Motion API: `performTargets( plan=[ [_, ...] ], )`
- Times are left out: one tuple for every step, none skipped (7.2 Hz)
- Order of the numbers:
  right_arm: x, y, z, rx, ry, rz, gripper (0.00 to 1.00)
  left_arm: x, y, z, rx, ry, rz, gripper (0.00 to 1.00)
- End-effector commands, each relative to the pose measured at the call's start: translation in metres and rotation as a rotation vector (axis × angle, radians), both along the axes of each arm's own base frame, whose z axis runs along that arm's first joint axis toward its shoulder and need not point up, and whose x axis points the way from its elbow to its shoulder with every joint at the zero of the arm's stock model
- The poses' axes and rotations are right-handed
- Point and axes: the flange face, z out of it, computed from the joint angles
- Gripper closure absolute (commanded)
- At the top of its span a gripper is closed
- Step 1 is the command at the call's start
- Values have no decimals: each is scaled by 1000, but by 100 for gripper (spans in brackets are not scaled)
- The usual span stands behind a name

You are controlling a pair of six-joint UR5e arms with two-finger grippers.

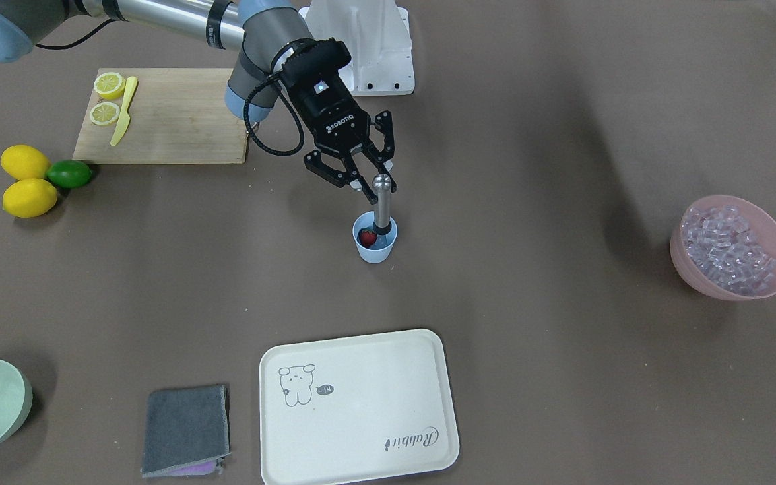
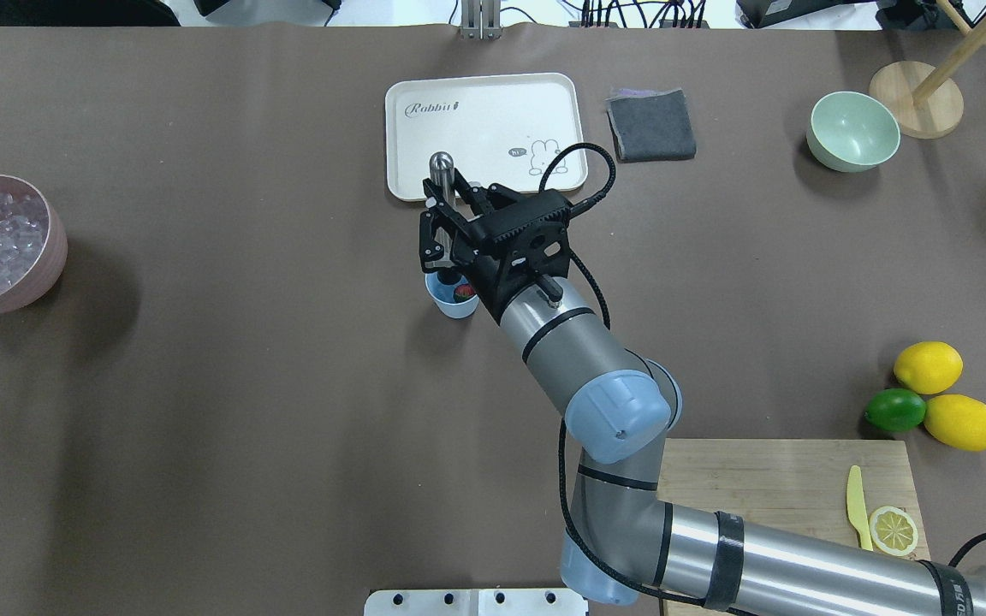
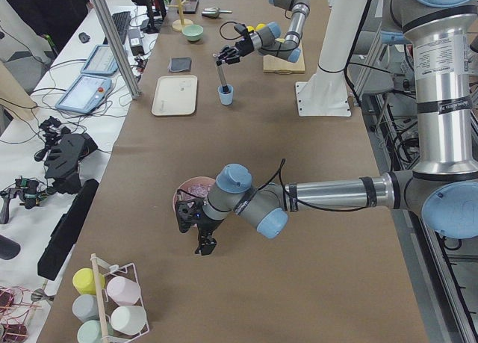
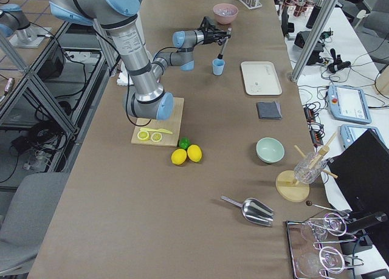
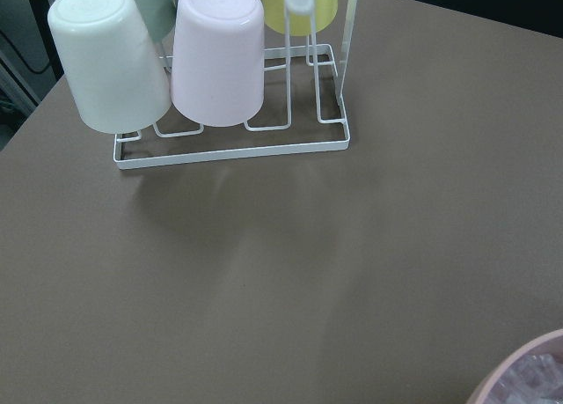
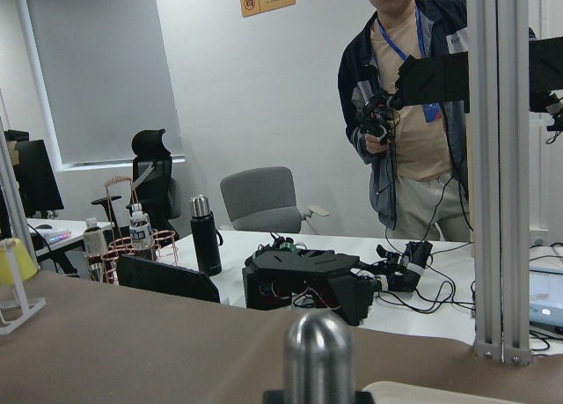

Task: Mash ice and strawberries in cup
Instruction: 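Lift the pestle out of the cup with the right gripper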

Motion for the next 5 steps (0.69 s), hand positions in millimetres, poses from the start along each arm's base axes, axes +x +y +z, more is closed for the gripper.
performTargets(
  plan=[
    [48,-14,-37,25,-4,-6,100,0,0,-2,3,2,1,2],
    [66,-14,-53,10,32,-4,100,0,0,-1,2,0,0,2],
    [82,-24,-63,-3,61,-5,100,-1,2,-3,6,1,-2,2],
    [102,-54,-56,-22,119,-16,100,1,5,-14,22,27,17,2],
    [132,-93,-29,-96,149,-64,100,5,5,-32,46,71,45,2]
  ],
)
